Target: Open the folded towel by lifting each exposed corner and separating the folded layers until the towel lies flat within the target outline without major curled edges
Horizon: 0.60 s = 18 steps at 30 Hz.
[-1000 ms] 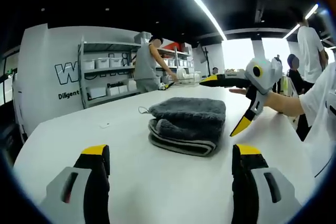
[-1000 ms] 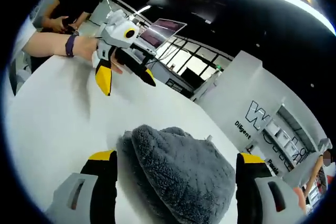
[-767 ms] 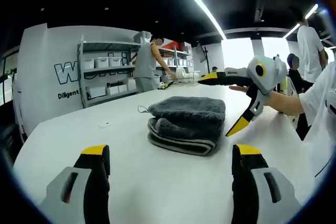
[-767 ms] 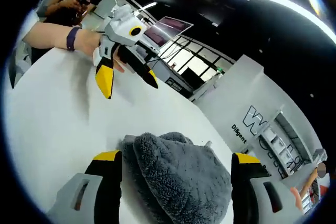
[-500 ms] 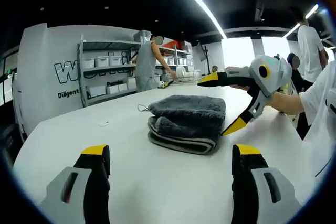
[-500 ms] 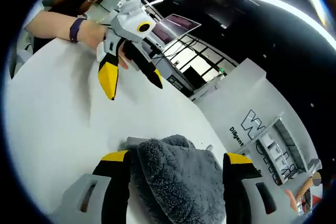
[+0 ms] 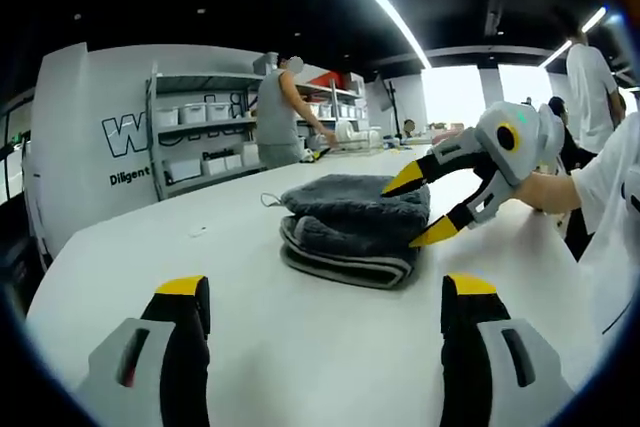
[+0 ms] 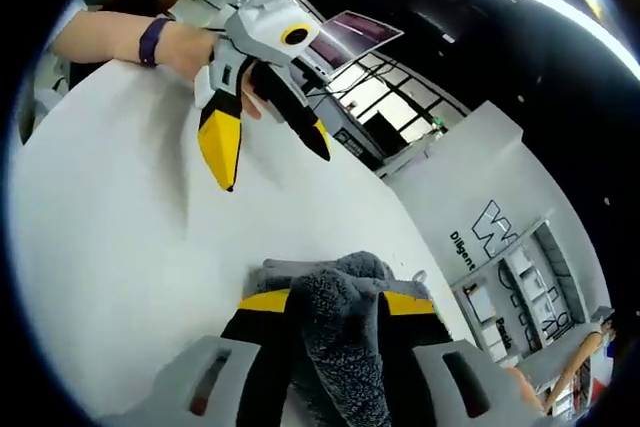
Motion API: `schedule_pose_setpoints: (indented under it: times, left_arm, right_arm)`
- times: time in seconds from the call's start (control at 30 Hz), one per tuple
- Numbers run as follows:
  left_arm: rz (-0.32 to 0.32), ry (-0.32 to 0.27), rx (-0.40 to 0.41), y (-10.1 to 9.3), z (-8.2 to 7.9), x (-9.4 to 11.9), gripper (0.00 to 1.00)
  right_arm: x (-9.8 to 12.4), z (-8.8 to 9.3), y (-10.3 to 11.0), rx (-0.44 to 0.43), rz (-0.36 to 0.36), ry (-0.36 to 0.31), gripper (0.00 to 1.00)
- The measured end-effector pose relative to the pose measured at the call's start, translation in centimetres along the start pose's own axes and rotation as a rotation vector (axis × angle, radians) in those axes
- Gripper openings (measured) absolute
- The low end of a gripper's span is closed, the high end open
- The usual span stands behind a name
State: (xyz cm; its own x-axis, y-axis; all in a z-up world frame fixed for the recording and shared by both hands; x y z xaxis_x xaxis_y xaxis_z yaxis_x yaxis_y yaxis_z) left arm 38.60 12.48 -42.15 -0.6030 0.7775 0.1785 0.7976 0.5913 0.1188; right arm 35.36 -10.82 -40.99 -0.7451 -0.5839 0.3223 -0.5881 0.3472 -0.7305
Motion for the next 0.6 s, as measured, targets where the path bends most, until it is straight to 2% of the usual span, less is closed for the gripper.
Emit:
schedule_pose_setpoints:
  times: [0.3,0.6]
  left_arm:
    - [0.002,0.022,-0.008,-0.1,0.2,-0.1,0.94]
    - [0.005,0.026,-0.009,-0.2,0.2,-0.2,0.94]
  right_arm:
    - [0.3,0.0,0.3,-0.005,-0.024,0.012,0.11]
    - [1.1,-0.1,-0.6,-0.061,-0.013,-0.013,0.07]
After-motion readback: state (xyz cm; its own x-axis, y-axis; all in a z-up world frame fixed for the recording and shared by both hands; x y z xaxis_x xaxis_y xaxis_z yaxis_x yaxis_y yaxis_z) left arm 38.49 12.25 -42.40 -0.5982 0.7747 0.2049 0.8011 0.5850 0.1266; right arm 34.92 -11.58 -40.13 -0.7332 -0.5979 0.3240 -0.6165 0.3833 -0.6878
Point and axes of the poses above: the point that each gripper's makers call its tool centre point, and the gripper's own axes: x roughly backward along the fingers, y roughly to its left, z roughly out of its underside, the point moved 10 cm from there along x, roughly backward along the fingers, and after that the axes turned 2 degrees about -y, right-handed, at the moved point
